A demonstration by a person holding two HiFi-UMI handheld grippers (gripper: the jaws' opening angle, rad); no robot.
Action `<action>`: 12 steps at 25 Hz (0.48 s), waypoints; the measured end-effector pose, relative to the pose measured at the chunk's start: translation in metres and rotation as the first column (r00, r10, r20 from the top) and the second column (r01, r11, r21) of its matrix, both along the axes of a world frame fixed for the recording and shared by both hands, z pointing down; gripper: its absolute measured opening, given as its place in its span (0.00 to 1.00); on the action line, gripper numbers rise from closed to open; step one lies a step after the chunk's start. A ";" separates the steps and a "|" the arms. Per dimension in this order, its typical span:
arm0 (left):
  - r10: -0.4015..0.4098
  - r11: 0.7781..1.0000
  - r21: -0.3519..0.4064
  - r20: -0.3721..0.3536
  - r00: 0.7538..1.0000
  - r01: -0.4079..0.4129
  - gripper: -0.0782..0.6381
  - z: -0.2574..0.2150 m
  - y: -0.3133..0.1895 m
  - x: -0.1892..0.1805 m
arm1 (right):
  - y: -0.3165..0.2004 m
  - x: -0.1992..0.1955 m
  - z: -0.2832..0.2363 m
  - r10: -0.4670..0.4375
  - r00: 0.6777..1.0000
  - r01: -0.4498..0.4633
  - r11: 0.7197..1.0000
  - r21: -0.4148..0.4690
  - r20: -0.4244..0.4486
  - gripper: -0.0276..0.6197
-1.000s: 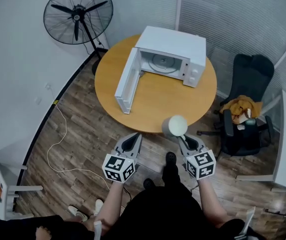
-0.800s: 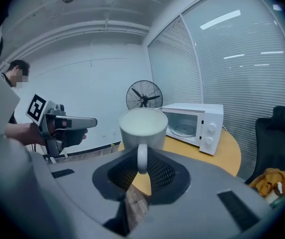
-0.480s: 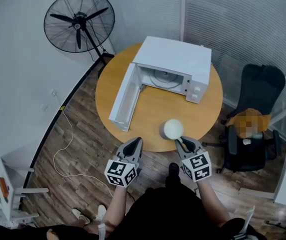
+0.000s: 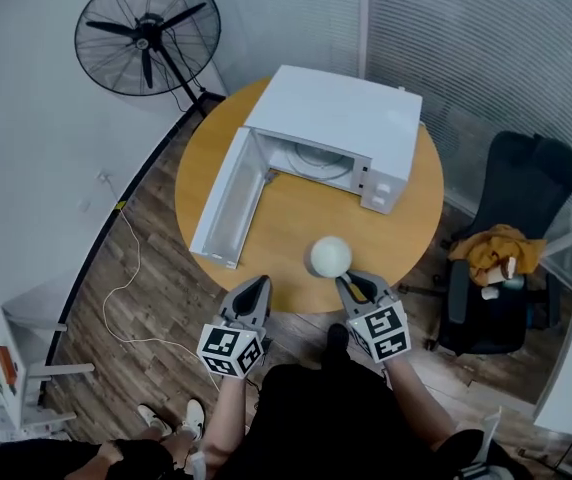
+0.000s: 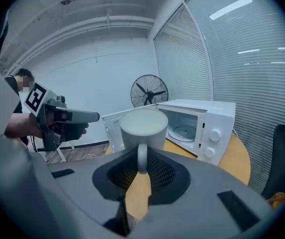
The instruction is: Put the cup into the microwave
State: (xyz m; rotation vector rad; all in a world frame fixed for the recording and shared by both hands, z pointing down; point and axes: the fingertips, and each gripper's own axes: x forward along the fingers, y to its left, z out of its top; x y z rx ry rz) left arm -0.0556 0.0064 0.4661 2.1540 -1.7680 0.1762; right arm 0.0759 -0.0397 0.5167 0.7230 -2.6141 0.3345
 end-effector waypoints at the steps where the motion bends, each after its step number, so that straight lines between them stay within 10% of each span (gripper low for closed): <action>1: -0.008 1.000 -0.006 0.000 1.000 0.008 0.10 0.002 -0.001 0.000 | -0.002 0.000 0.002 -0.006 1.000 0.006 1.000 -0.008 0.000 0.13; 12: 0.001 0.998 -0.059 -0.018 1.000 -0.002 0.10 0.022 -0.021 -0.006 | -0.021 -0.014 0.022 -0.009 0.999 0.008 0.999 -0.051 -0.032 0.13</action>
